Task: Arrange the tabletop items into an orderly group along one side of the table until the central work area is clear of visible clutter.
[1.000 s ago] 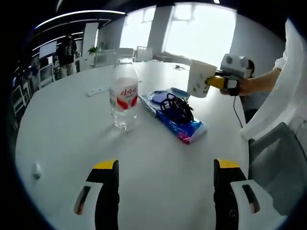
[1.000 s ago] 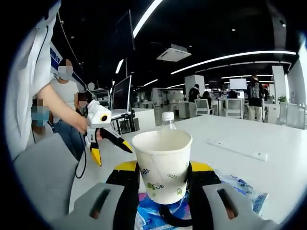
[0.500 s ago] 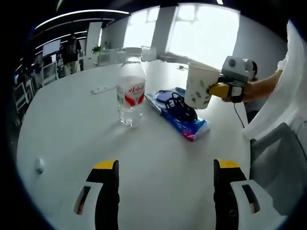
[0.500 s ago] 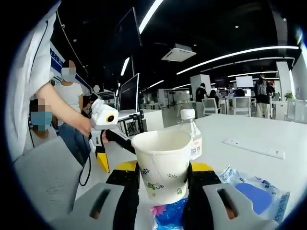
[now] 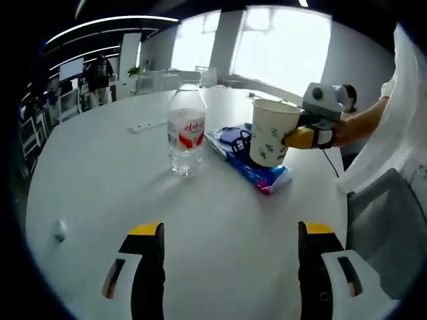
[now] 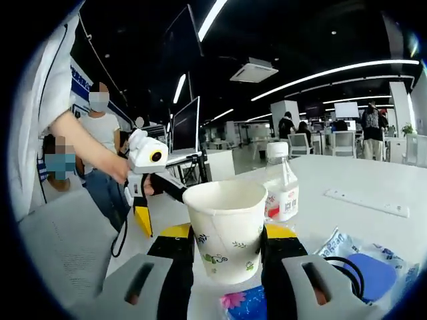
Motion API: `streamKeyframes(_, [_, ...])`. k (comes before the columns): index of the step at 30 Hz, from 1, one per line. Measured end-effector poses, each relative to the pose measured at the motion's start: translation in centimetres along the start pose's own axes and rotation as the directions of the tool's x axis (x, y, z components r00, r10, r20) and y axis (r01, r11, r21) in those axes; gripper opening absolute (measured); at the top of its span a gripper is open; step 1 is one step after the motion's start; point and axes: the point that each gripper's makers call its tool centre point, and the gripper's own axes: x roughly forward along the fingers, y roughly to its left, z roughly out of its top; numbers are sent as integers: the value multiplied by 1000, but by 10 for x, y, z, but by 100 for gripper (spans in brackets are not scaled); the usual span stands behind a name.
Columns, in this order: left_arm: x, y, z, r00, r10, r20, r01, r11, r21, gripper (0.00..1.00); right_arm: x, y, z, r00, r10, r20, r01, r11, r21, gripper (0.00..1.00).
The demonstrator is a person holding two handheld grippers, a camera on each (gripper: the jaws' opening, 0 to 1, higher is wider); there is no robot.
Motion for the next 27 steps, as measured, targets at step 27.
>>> streamKeyframes(27, [-18, -3, 12, 999, -16, 30, 15, 999, 44, 88, 30, 28, -62, 990, 54, -129, -56, 998, -14, 36])
